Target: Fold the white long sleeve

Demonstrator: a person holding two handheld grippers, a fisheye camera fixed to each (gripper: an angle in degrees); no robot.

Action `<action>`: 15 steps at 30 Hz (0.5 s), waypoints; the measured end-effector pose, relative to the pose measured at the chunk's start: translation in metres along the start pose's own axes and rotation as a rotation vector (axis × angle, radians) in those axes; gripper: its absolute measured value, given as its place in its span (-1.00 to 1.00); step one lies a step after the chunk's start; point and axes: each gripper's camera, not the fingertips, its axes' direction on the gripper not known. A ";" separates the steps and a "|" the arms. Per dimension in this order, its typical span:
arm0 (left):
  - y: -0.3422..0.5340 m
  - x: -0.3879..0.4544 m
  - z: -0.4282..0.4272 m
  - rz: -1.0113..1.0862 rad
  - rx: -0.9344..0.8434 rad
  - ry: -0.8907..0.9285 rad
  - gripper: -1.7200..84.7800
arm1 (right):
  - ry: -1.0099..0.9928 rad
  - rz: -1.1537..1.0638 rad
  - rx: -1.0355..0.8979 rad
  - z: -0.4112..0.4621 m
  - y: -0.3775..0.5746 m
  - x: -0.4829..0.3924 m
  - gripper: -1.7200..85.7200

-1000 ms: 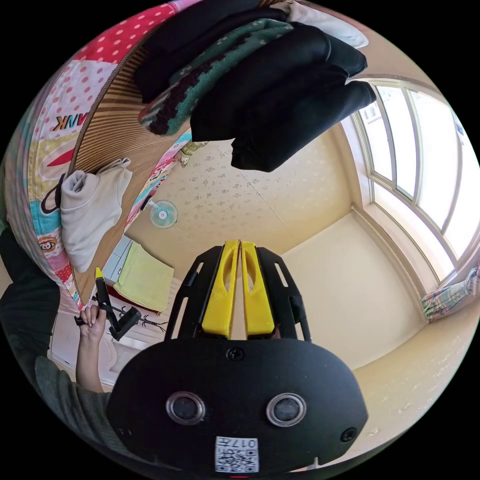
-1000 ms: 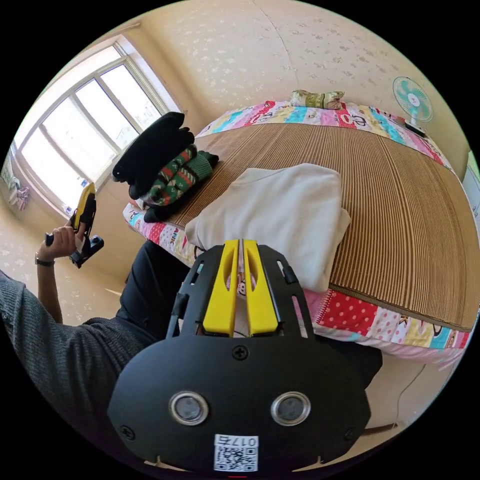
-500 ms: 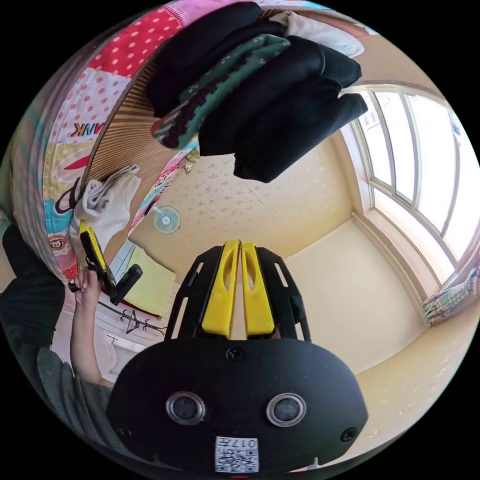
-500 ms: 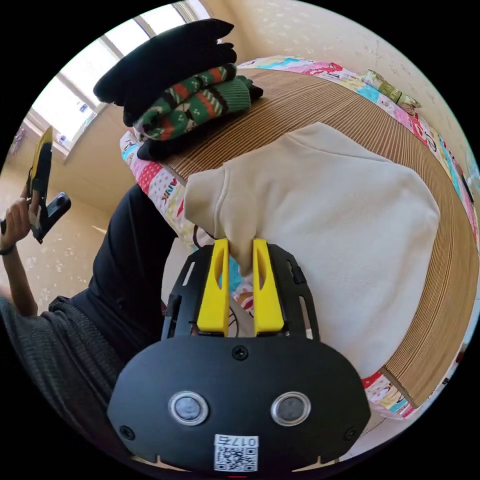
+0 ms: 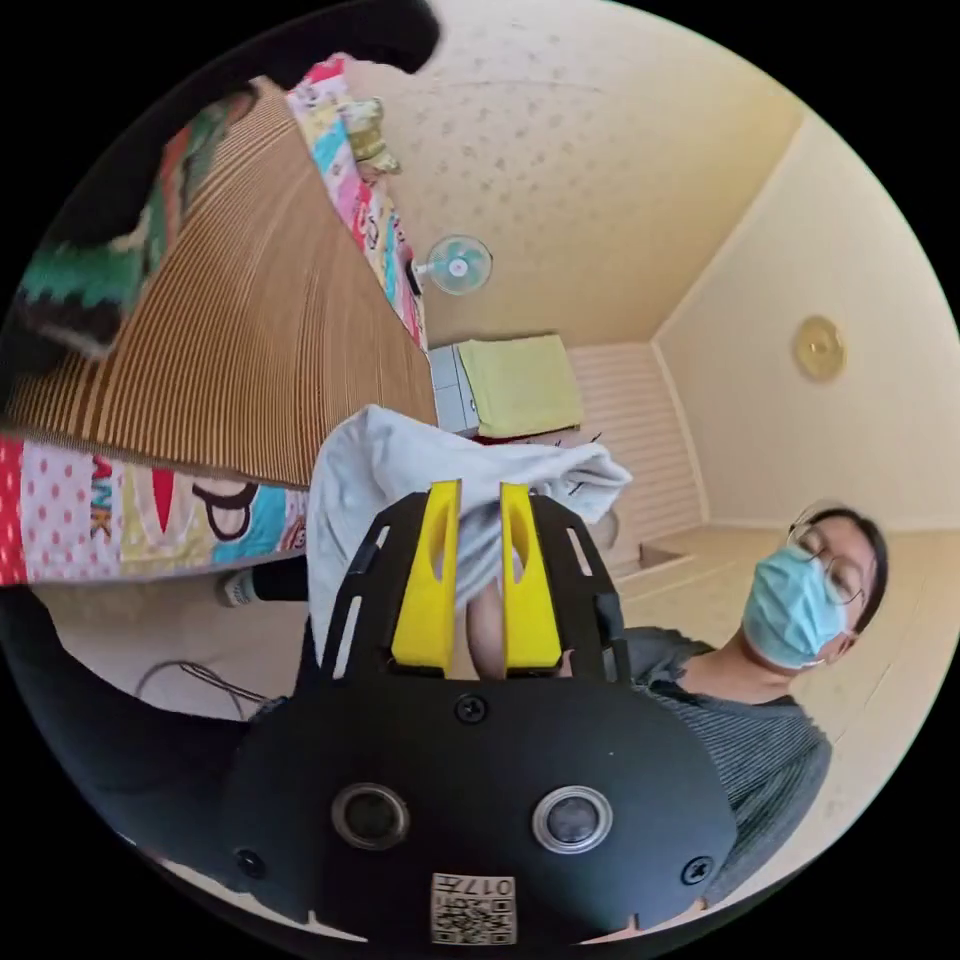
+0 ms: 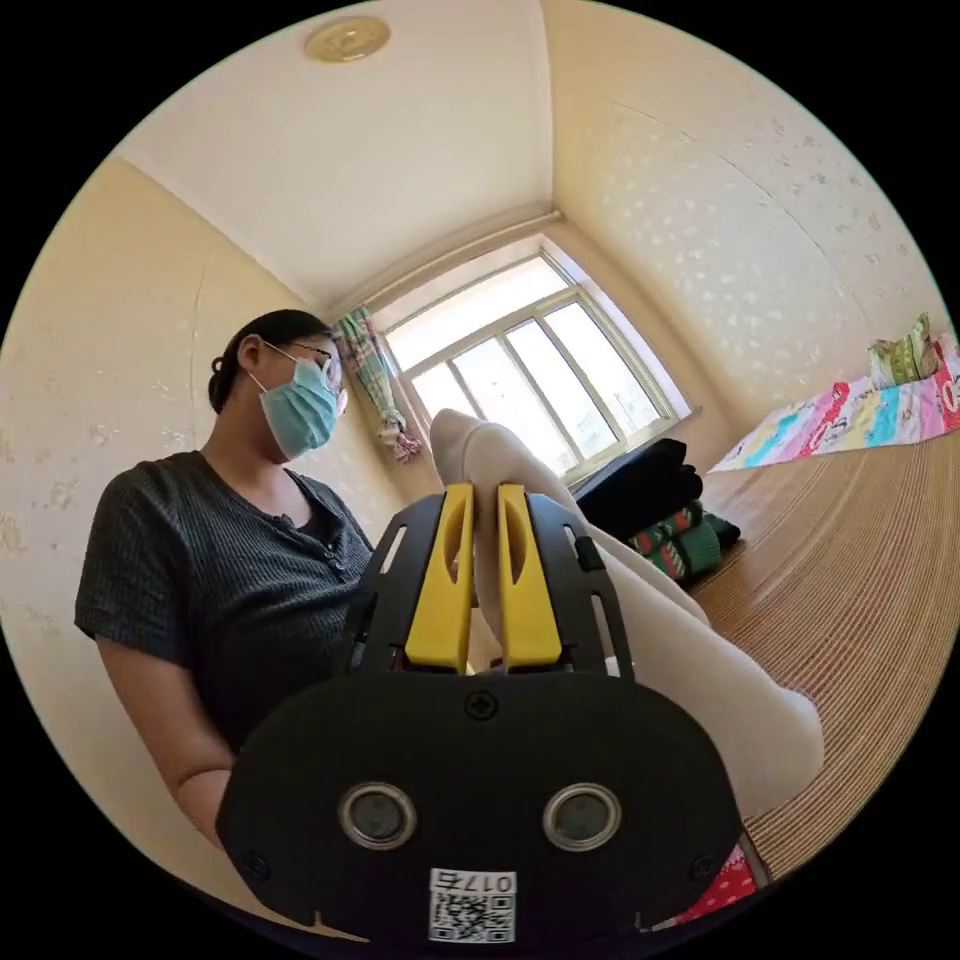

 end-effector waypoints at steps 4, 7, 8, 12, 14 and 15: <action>-0.008 0.102 0.087 0.364 -0.179 -0.098 -0.44 | -0.221 -0.032 0.173 -0.020 -0.007 0.010 -0.93; 0.009 0.137 0.125 0.487 -0.228 0.024 -0.41 | -0.329 -0.029 0.230 -0.019 -0.009 0.024 -0.94; 0.016 0.144 0.136 0.505 -0.247 0.064 -0.40 | -0.345 -0.016 0.252 -0.019 -0.009 0.029 -0.94; 0.040 0.164 0.152 0.535 -0.226 -0.048 -0.39 | -0.406 0.088 0.359 -0.016 0.002 0.062 -0.93; 0.061 0.186 0.148 0.568 -0.135 -0.244 -0.39 | -0.434 0.116 0.387 -0.010 0.008 0.073 -0.93; 0.066 0.191 0.145 0.576 -0.105 -0.282 -0.40 | -0.467 0.122 0.407 -0.006 0.013 0.080 -0.93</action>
